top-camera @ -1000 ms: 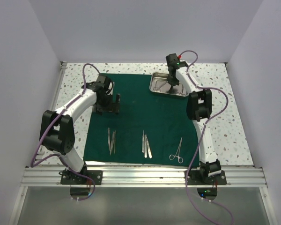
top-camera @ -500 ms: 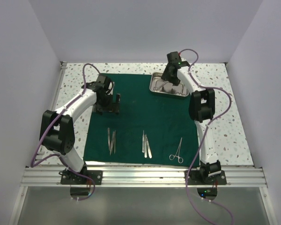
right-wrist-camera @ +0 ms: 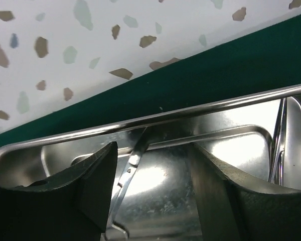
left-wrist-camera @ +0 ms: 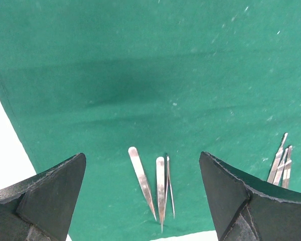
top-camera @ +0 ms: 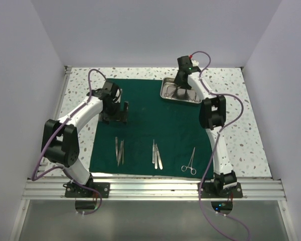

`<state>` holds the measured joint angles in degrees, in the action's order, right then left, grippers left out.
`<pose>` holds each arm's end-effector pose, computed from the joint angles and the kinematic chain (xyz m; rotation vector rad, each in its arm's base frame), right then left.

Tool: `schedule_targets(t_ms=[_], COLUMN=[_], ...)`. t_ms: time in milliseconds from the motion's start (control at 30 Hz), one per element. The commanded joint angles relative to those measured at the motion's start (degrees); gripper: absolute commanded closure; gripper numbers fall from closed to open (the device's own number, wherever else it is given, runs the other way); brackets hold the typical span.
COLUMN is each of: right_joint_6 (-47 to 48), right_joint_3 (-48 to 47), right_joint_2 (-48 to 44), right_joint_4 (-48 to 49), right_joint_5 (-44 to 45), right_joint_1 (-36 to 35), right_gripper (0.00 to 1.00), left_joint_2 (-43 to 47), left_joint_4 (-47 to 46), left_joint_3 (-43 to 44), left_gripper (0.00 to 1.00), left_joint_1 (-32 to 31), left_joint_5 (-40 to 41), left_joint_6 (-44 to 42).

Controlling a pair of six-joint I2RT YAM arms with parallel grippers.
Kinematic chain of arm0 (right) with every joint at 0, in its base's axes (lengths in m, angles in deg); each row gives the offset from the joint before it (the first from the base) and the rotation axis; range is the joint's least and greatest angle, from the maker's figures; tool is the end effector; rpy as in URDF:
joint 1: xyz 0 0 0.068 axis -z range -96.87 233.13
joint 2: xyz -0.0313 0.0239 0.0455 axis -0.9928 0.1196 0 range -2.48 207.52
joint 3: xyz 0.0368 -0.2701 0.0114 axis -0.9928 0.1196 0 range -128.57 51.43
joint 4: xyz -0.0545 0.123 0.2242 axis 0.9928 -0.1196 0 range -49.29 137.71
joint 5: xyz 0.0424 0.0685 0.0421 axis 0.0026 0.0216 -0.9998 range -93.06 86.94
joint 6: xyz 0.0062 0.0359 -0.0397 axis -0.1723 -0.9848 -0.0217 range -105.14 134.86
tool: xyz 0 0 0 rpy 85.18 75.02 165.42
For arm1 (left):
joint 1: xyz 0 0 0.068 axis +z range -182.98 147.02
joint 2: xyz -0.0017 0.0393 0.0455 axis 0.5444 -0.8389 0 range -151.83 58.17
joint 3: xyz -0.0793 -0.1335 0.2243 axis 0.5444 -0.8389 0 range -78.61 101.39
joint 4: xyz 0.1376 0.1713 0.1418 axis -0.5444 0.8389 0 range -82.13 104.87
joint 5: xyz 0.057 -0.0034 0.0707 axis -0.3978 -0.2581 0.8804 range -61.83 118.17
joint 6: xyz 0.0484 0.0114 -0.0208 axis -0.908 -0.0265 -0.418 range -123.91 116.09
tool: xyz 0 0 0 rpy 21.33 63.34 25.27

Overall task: Open and lay out the surgical kit
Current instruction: Pick up the medical item from the container.

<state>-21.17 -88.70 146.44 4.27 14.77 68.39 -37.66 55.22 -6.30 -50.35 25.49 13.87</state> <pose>0.5477 0.1329 0.1865 0.5745 2.3535 0.0122 0.3157 -0.1005 0.2298 0.0008 2.8302 -0.2072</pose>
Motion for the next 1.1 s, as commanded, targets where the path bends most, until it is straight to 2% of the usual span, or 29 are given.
schedule_targets(t_ms=[0,167,400,600,667,700,867,900,967,1000,1067], right_joint_6=[1.1,0.9,1.8,5.2,5.5,5.7,5.9,5.9,5.7,5.7,5.6], right_joint_3=[-1.5,-0.2,-1.4,-10.5,-10.1,-8.9,-9.1,-9.0,-8.5,-7.4,-6.4], right_joint_2=[2.2,3.1,5.9,11.3,11.4,11.3,12.8,13.0,13.1,12.8,12.4], right_joint_4=[-0.2,0.3,0.2,-4.4,-5.7,-6.0,-11.1,-11.7,-12.8,-13.0,-13.2], right_joint_5=[3.7,4.2,4.2,6.0,6.2,6.4,6.0,6.0,5.7,5.6,5.7], right_joint_1=[-0.4,-1.2,-2.9,-4.5,-4.4,-4.4,-4.2,-4.2,-4.2,-4.2,-4.3], right_gripper=[0.39,0.42,0.53,0.57,0.61,0.68,0.82,0.82,0.90,0.98,1.00], left_joint_2=[3.3,4.4,6.4,8.9,9.5,10.1,11.6,11.6,11.5,11.5,11.3], left_joint_4=[-0.2,-0.2,-0.1,0.0,0.0,-0.1,-0.5,-0.5,-0.9,-0.9,-1.2], left_joint_3=[-1.3,-2.7,-3.8,-6.7,-7.3,-7.9,-9.3,-9.4,-9.5,-9.4,-9.2], left_gripper=[0.01,0.01,0.01,0.00,0.00,0.01,0.00,0.00,0.00,0.00,0.01], left_joint_1=[0.4,0.4,0.5,0.5,0.6,0.7,1.2,1.2,1.2,1.3,1.3], left_joint_5=[0.6,0.8,1.7,2.1,2.2,2.3,2.2,2.2,1.8,1.6,1.3], left_joint_6=[-1.3,-1.3,-1.3,-1.3,-1.3,-1.3,-1.3,-1.3,-1.3,-1.4,-1.4])
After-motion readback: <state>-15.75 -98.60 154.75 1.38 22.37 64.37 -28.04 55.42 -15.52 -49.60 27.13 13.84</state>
